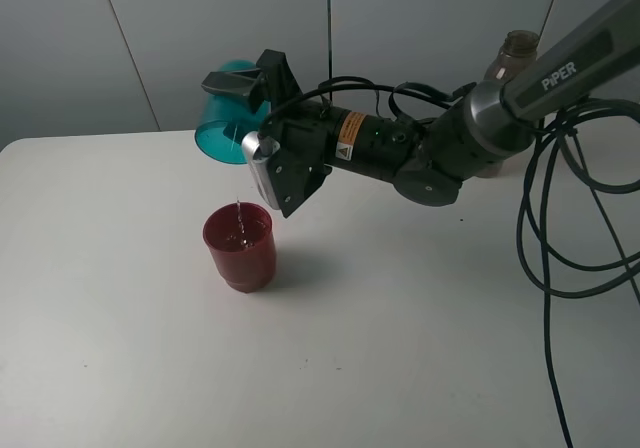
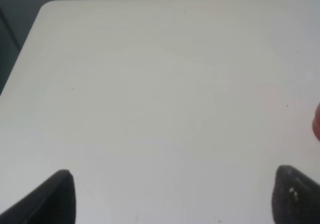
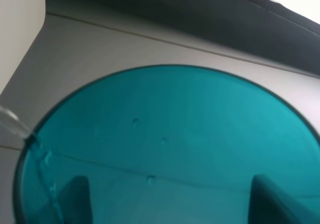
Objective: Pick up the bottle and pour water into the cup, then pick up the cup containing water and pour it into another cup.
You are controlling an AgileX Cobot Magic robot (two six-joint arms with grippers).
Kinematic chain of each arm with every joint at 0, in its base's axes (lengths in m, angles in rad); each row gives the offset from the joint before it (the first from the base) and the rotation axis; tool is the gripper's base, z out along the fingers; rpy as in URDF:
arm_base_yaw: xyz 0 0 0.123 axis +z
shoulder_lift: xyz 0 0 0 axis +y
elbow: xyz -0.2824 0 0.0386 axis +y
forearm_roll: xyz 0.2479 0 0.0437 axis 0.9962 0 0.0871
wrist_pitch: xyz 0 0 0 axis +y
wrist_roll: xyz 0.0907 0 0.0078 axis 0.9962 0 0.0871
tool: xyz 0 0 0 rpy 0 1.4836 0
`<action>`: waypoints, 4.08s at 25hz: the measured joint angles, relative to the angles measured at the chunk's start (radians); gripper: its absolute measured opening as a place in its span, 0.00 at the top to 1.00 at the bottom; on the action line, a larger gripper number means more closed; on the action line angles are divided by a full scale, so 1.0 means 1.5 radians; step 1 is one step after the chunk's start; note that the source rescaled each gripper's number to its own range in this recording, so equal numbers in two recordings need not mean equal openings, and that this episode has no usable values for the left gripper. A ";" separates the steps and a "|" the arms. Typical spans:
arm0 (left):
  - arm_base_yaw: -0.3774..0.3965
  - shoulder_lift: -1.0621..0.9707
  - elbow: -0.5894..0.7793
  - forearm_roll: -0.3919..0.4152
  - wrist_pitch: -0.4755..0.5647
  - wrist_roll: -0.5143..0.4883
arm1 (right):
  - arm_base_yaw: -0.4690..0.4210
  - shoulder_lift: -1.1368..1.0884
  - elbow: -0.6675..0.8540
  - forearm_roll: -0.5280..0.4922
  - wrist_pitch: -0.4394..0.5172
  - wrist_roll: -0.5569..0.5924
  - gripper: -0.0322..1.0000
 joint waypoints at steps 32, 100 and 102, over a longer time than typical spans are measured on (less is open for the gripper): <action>0.000 0.000 0.000 0.000 0.000 0.000 | -0.102 0.005 0.000 0.192 0.257 1.055 0.93; 0.000 0.000 0.000 0.000 0.000 0.000 | -0.118 -0.696 0.239 0.251 1.028 1.119 0.01; 0.000 0.000 0.000 0.000 0.000 0.000 | -0.118 -0.783 0.239 0.268 1.115 1.119 0.01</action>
